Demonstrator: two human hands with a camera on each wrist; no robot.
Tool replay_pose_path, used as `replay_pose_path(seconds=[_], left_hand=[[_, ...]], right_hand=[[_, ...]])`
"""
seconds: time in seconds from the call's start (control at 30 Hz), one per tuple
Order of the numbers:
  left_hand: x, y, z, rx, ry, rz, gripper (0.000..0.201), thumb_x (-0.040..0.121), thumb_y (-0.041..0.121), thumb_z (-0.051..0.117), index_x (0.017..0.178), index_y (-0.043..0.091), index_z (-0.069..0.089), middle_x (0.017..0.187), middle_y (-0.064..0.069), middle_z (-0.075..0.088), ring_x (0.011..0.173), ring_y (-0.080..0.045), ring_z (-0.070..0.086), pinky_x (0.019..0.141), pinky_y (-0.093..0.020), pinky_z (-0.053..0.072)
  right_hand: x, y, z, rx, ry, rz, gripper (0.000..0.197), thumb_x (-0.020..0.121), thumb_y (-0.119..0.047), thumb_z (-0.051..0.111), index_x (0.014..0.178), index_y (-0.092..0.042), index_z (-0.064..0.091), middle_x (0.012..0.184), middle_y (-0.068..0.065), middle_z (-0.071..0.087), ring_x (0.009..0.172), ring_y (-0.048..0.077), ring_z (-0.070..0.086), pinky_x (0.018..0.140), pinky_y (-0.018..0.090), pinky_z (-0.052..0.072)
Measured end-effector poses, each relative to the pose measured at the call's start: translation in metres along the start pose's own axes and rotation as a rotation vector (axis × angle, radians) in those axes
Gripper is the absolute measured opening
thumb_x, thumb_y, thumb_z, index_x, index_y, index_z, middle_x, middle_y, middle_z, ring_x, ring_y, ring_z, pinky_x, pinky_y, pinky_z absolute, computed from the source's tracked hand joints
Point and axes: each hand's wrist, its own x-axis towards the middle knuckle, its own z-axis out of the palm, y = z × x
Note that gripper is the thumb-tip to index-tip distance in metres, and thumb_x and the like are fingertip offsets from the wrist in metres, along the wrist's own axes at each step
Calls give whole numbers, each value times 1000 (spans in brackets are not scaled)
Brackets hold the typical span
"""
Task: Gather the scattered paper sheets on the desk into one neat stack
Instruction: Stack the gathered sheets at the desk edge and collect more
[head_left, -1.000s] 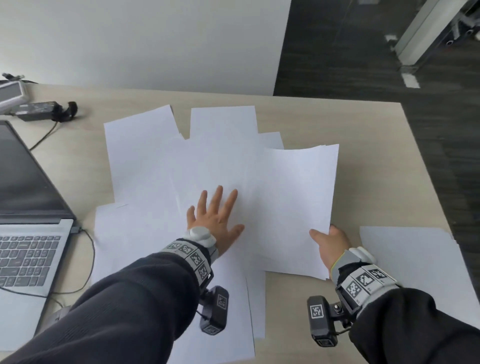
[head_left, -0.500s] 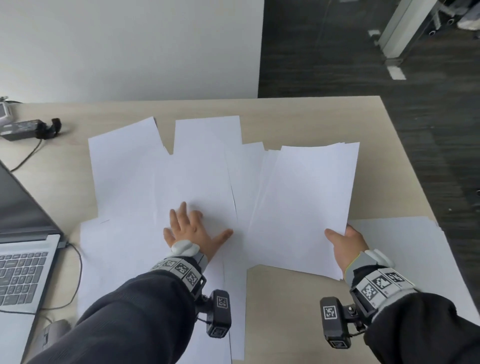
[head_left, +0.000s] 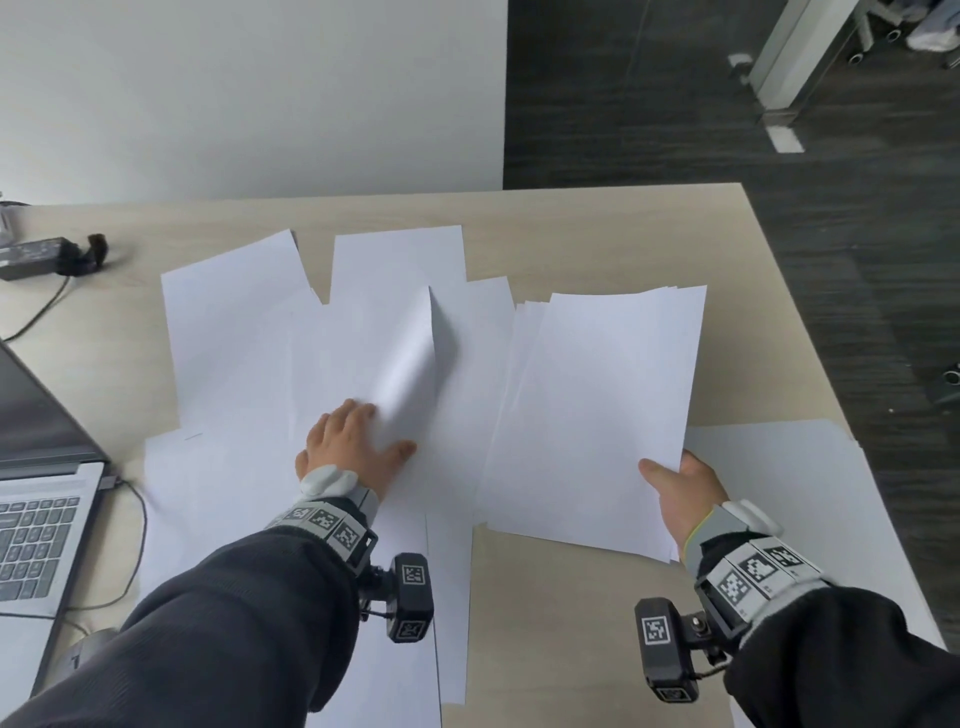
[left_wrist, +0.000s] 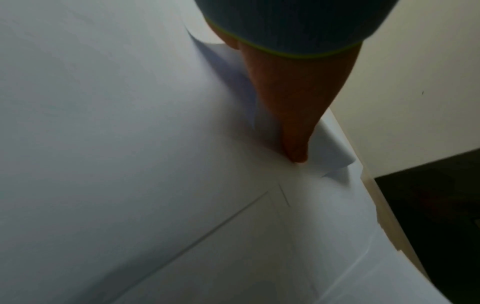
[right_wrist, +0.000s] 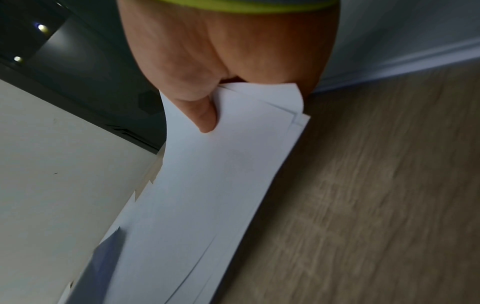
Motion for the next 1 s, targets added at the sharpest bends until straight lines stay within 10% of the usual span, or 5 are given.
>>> replay_pose_path(seconds=[0.3, 0.53, 0.7, 0.83, 1.0], left_hand=[[-40, 37, -11, -351, 37, 84, 67, 86, 61, 66, 140, 22, 56, 143, 1, 58, 130, -19, 54, 110, -36, 42], [-90, 87, 24, -154, -182, 409, 68, 84, 73, 57, 139, 34, 56, 159, 17, 36, 153, -15, 19, 125, -41, 19], [-117, 100, 47, -12, -339, 460, 71, 83, 79, 50, 142, 40, 46, 164, 19, 23, 156, -13, 3, 125, -48, 10], [-130, 95, 55, 32, -354, 504, 82, 79, 87, 42, 147, 43, 38, 165, 20, 17, 155, -11, -2, 125, -47, 3], [-142, 83, 54, 41, -377, 535, 84, 82, 88, 30, 154, 44, 25, 167, 20, 6, 155, -10, -8, 125, -43, -1]], right_hand=[[-10, 3, 4, 38, -101, -9, 21, 95, -11, 57, 104, -29, 64, 103, -1, 71, 97, 26, 66, 95, 46, 52], [-30, 7, 12, 80, -147, 17, 20, 98, -14, 51, 110, -21, 65, 97, -3, 71, 87, 20, 65, 75, 30, 51], [-42, 6, 9, -129, -131, -11, 49, 107, -37, 26, 150, -18, 37, 156, 3, 36, 143, 22, 34, 111, 27, 24], [-49, 11, 5, -110, -180, -35, 61, 100, -56, 31, 140, -15, 51, 139, 3, 55, 127, 24, 51, 102, 29, 33], [-54, 26, 2, 68, -214, -8, 19, 93, -29, 64, 105, -15, 72, 95, 1, 78, 89, 20, 72, 75, 31, 53]])
